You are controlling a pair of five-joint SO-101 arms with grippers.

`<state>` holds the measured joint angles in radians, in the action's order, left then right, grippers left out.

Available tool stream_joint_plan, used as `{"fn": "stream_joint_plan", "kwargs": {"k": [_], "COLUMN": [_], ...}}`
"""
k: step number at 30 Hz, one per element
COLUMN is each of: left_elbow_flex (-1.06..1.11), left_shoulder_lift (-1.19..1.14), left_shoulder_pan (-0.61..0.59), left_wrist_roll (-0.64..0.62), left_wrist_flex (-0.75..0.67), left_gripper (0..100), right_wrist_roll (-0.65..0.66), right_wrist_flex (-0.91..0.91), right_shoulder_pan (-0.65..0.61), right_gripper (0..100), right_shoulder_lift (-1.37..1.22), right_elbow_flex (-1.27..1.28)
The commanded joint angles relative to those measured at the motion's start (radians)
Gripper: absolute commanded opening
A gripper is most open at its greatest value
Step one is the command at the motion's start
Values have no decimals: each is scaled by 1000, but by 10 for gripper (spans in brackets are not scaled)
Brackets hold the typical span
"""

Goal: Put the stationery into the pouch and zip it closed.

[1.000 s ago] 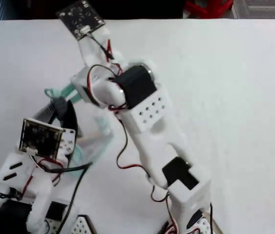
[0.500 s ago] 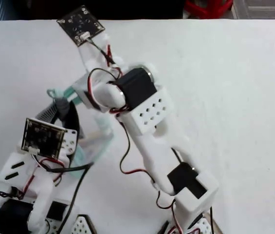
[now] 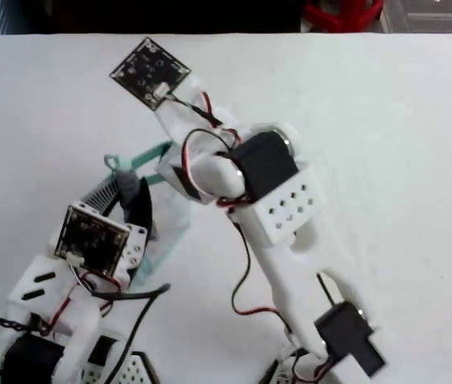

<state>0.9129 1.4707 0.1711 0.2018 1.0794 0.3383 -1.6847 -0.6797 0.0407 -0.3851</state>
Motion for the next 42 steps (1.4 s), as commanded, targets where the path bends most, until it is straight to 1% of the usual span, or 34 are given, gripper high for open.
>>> {"fn": "stream_joint_plan", "kwargs": {"k": [1,3,7,9,12,14,18,22,25,29,34,37,42], "left_elbow_flex": [14,15,15,15,11,9,14,14,15,49,52,61,60], "left_shoulder_lift": [-12,-12,-12,-12,-12,-12,-16,-19,-19,-19,-18,-18,-13], "left_shoulder_pan": [-19,-19,-19,-28,-48,-68,-120,-147,-147,-140,-130,-56,107], "left_wrist_roll": [-3,-3,3,6,3,0,-6,-84,-107,-107,-107,-104,-103], "left_wrist_flex": [34,35,72,69,68,40,-80,-184,-193,-183,-184,-173,-98], "left_gripper": [23,23,23,24,24,24,24,24,24,24,24,24,24], "right_wrist_roll": [64,80,126,129,163,189,184,77,6,-64,-199,-250,-296], "right_wrist_flex": [-41,-41,-41,-41,-39,-39,-38,-35,-35,-35,-33,-12,94], "right_shoulder_pan": [10,1,-22,-31,-39,-54,-105,-213,-259,-234,-170,-147,-87], "right_gripper": [56,64,148,128,12,27,21,20,20,20,20,20,20], "right_shoulder_lift": [28,53,58,61,81,114,226,326,326,251,171,127,51], "right_elbow_flex": [193,256,419,439,420,419,408,344,284,210,20,-58,-80]}}
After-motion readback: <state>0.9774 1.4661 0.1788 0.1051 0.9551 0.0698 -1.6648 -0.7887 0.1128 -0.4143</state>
